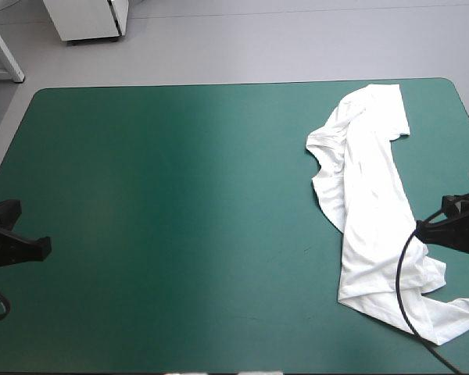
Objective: Fold the cloth
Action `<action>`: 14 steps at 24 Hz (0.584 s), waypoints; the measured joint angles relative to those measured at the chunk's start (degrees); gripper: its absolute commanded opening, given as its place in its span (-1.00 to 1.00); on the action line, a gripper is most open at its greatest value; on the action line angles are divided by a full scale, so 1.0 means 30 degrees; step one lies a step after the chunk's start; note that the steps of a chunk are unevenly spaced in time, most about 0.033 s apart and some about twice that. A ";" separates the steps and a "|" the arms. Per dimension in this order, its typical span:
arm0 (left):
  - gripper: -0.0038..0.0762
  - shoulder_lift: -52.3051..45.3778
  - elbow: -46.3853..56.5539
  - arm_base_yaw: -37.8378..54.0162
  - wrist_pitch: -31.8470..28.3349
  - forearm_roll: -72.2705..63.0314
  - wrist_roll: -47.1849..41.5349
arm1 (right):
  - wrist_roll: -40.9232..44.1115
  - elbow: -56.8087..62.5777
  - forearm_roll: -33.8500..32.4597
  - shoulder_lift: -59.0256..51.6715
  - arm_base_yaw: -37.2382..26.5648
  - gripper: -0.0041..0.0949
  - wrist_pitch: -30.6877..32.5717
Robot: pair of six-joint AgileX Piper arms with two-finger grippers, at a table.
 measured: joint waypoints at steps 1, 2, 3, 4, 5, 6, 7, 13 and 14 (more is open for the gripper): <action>-0.96 0.0396 0.0000 0.0000 -0.0390 -0.0193 0.0046 | -0.0001 -0.0106 0.0041 0.0699 0.0000 -0.09 0.0000; -0.96 0.0667 0.0000 0.0000 -0.0763 -0.0363 0.0098 | 0.0019 -0.0277 0.0096 0.1206 0.0000 0.02 0.0000; -0.96 0.0947 0.0000 0.0000 -0.1138 -0.0499 0.0162 | 0.0035 -0.0532 0.0136 0.1644 0.0000 0.09 0.0000; -0.96 0.1245 -0.0018 0.0000 -0.1435 -0.0627 0.0190 | 0.0035 -0.0796 0.0172 0.2104 0.0000 0.15 0.0000; -0.96 0.1503 -0.0016 0.0000 -0.1599 -0.0718 0.0236 | 0.0035 -0.1207 0.0172 0.2842 0.0000 0.17 0.0000; -0.96 0.1914 -0.0016 0.0000 -0.1699 -0.0764 0.0271 | 0.0035 -0.1700 0.0172 0.3504 0.0000 0.17 0.0000; -0.96 0.2206 -0.0016 0.0000 -0.1728 -0.0796 0.0271 | 0.0035 -0.2141 0.0172 0.3921 0.0000 0.17 0.0000; -0.96 0.4560 0.0002 0.0000 -0.2469 -0.1799 0.0330 | 0.0035 -0.6544 0.0136 1.0303 0.0000 0.18 0.0000; -0.96 0.4792 0.0002 0.0000 -0.2469 -0.1983 0.0330 | 0.0035 -0.7077 0.0197 1.1851 0.0000 0.18 0.0000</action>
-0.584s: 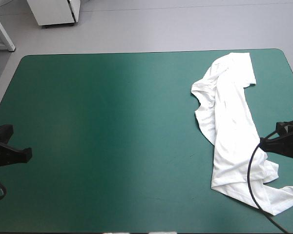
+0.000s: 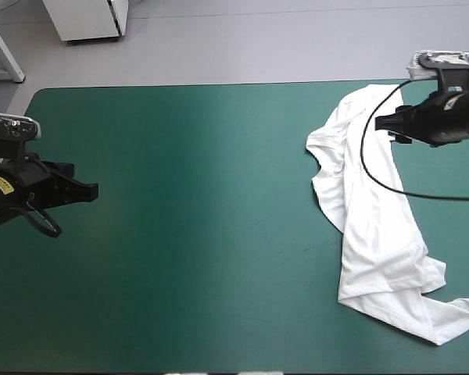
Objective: Fold the cloth
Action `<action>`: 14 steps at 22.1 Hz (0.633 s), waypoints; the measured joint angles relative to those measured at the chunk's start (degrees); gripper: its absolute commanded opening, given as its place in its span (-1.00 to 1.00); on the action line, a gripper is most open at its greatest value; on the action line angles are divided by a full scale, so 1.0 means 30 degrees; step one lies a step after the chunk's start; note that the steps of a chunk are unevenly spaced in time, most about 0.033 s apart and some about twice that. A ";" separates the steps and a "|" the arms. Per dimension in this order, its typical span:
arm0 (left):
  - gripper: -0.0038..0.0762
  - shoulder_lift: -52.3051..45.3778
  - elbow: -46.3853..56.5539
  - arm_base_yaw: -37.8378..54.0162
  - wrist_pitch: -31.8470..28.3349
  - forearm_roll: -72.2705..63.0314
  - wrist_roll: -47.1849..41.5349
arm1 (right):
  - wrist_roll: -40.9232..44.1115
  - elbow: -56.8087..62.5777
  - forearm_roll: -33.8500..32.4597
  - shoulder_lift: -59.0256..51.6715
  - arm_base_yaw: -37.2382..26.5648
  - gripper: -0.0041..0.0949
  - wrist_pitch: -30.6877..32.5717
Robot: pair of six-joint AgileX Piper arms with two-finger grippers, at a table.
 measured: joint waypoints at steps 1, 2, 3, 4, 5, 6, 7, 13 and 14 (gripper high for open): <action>-0.96 0.0168 0.0000 0.0000 0.0000 -0.0010 0.0000 | 0.0000 -0.0354 0.0164 0.1523 0.0000 0.18 -0.0021; -0.96 0.0246 0.0000 0.0000 0.0000 -0.0010 0.0048 | 0.0000 -0.0463 0.0210 0.2338 0.0000 0.18 -0.0021; -0.96 0.0354 0.0000 0.0000 0.0000 -0.0010 0.0138 | 0.0000 -0.0595 0.0340 0.3702 0.0000 0.18 -0.0021; -0.96 0.0393 0.0000 0.0000 0.0000 -0.0010 0.0136 | 0.0000 -0.0634 0.0343 0.4511 0.0000 0.18 -0.0021; -0.96 0.0431 0.0000 0.0000 0.0000 -0.0010 0.0142 | 0.0000 -0.0635 0.0360 0.5467 0.0000 0.18 -0.0021; -0.96 0.0439 0.0000 0.0000 0.0000 -0.0010 0.0142 | 0.0000 -0.0635 0.0382 0.6011 0.0000 0.18 -0.0021; -0.96 0.0522 0.0000 0.0000 0.0000 -0.0010 0.0142 | 0.0000 -0.0635 0.0444 0.6962 0.0000 0.18 -0.0111; -0.96 0.0747 0.0000 0.0000 -0.0022 -0.0010 0.0158 | 0.0000 -0.0717 0.0484 0.9659 0.0000 0.18 -0.1074; -0.96 0.0786 0.0000 0.0000 -0.0022 -0.0010 0.0158 | 0.0000 -0.0717 0.0484 0.9985 0.0000 0.18 -0.1236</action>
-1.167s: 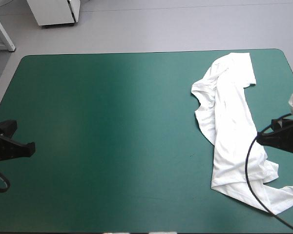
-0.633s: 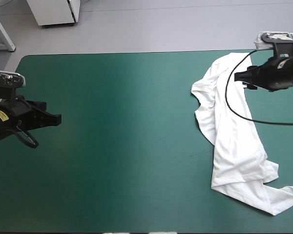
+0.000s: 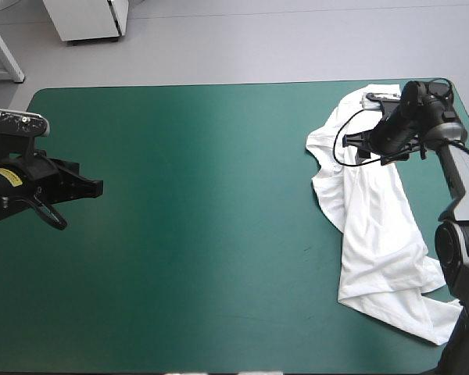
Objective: Fold the cloth
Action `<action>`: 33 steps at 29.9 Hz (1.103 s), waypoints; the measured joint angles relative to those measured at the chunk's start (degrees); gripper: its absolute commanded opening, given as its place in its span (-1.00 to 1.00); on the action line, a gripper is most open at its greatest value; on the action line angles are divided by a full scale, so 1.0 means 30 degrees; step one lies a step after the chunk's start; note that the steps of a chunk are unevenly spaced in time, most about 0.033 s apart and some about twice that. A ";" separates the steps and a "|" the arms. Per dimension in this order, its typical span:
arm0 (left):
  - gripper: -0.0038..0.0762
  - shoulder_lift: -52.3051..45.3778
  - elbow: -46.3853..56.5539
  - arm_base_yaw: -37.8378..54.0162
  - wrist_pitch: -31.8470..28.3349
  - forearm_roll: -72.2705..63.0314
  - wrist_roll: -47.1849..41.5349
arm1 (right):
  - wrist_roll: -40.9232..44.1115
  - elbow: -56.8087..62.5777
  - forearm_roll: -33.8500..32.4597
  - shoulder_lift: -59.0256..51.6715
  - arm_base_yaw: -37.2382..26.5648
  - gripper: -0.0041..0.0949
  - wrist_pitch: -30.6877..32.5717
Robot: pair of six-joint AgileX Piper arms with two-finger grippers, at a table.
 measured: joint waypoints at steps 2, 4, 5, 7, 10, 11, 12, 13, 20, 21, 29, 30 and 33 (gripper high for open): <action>-0.96 0.0020 0.0000 0.0000 0.0000 0.0000 0.0000 | 0.0000 0.0000 0.0000 0.0800 0.0000 0.18 -0.0313; -0.96 0.0020 0.0000 0.0000 0.0000 0.0000 0.0000 | -0.0046 0.0000 0.0000 0.1526 0.0000 0.18 -0.0560; -0.96 0.0020 0.0000 0.0000 -0.0020 0.0000 0.0000 | -0.0062 0.0000 0.0000 0.1847 0.0000 0.18 -0.0652; -0.96 0.0020 0.0000 0.0000 -0.0020 0.0000 0.0000 | -0.0062 0.0000 0.0000 0.2354 0.0000 0.18 -0.0805; -0.96 0.0020 0.0000 0.0000 -0.0038 0.0000 0.0000 | -0.0068 0.0000 0.0000 0.2985 0.0000 0.17 -0.0980; -0.96 0.0020 0.0000 0.0000 -0.0038 0.0000 0.0000 | -0.0068 0.0000 -0.0017 0.3111 0.0000 0.17 -0.1029; -0.96 0.0020 0.0000 0.0000 -0.0038 0.0000 0.0000 | -0.0068 -0.0062 -0.0059 0.3189 0.0000 0.16 -0.1048; -0.96 0.0020 0.0000 0.0000 -0.0038 0.0000 0.0000 | -0.0095 -0.0064 -0.0077 0.3207 0.0019 0.12 -0.1070; -0.96 0.0020 0.0000 0.0000 -0.0088 0.0000 0.0547 | -0.0550 -0.0456 -0.0196 0.3668 0.0705 -0.93 -0.0661; -0.96 0.0020 0.0000 0.0000 -0.0096 0.0000 0.0633 | -0.0783 -0.0523 -0.0179 0.3715 0.0942 -0.94 -0.0531; -0.96 0.0020 0.0000 0.0000 -0.0127 0.0000 0.1026 | -0.1875 -0.0618 0.0359 0.3744 0.3209 -0.95 -0.0203; -0.96 0.0020 0.0000 0.0000 -0.0127 0.0000 0.1106 | -0.1895 -0.0618 0.0413 0.3744 0.3723 -0.95 -0.0187; -0.96 0.0020 0.0000 0.0000 -0.0127 0.0000 0.1293 | -0.1963 -0.0639 0.1002 0.3744 0.5351 -0.95 -0.0098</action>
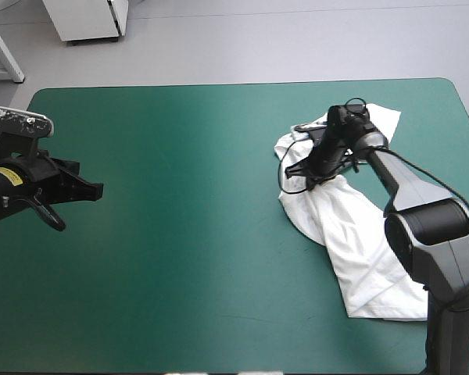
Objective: Fold the cloth
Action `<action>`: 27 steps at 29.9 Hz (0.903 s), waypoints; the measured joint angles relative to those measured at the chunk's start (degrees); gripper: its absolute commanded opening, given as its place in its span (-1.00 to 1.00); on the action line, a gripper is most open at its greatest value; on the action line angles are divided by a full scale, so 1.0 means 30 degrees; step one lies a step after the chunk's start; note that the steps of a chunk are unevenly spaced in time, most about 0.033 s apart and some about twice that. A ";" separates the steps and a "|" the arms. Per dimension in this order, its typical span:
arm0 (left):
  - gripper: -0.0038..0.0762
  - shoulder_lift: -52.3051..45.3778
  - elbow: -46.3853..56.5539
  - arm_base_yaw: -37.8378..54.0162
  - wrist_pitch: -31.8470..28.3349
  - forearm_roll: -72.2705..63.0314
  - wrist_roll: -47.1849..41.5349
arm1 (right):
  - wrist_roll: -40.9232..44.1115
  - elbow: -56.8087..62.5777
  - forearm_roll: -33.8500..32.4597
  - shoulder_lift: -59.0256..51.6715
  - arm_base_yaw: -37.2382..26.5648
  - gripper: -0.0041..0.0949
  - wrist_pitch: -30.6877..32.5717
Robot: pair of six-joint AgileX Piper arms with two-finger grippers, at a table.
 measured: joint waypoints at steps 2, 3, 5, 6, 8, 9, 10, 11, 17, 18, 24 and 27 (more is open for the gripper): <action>-0.96 0.0000 0.0000 0.0000 0.0000 0.0000 0.0045 | -0.0047 0.0000 0.0439 0.0015 0.1192 -0.95 0.0043; -0.96 0.0000 0.0000 0.0000 0.0000 0.0000 0.0059 | -0.0065 0.0000 0.0604 0.0015 0.1884 -0.95 0.0065; -0.96 0.0000 0.0000 0.0000 0.0000 0.0000 0.0059 | -0.0105 0.0000 0.0951 0.0015 0.3144 -0.95 0.0106; -0.96 0.0000 0.0000 0.0000 0.0000 0.0000 0.0059 | -0.0125 0.0000 0.1338 0.0015 0.3976 -0.95 0.0129; -0.96 0.0000 0.0000 0.0000 0.0000 0.0000 0.0081 | -0.0144 0.0000 0.1996 0.0077 0.5224 -0.95 0.0167; -0.96 0.0000 0.0000 0.0000 0.0000 0.0000 0.0102 | -0.0248 0.0000 0.2410 0.0116 0.5903 -0.95 0.0173; -0.96 0.0000 0.0000 0.0000 0.0000 0.0000 0.0118 | -0.0361 0.0000 0.2800 0.0133 0.6436 -0.95 0.0192; -0.96 0.0000 0.0000 0.0000 0.0000 0.0000 0.0118 | -0.0448 0.0020 0.3208 0.0152 0.7094 -0.95 0.0192; -0.96 0.0000 0.0000 0.0000 0.0000 0.0000 0.0118 | -0.0627 0.0080 0.5291 0.0399 1.0655 -0.95 0.0252; -0.96 0.0000 0.0000 0.0000 0.0000 0.0000 0.0118 | -0.0627 0.0097 0.5547 0.0446 1.1179 -0.95 0.0252; -0.96 0.0000 0.0000 0.0000 0.0000 0.0000 0.0118 | -0.0627 0.0202 0.6224 0.0505 1.3486 -0.95 0.0267; -0.96 0.0000 0.0000 0.0000 0.0000 0.0000 0.0118 | -0.0353 0.0065 0.6276 0.0527 1.3920 -0.87 0.0401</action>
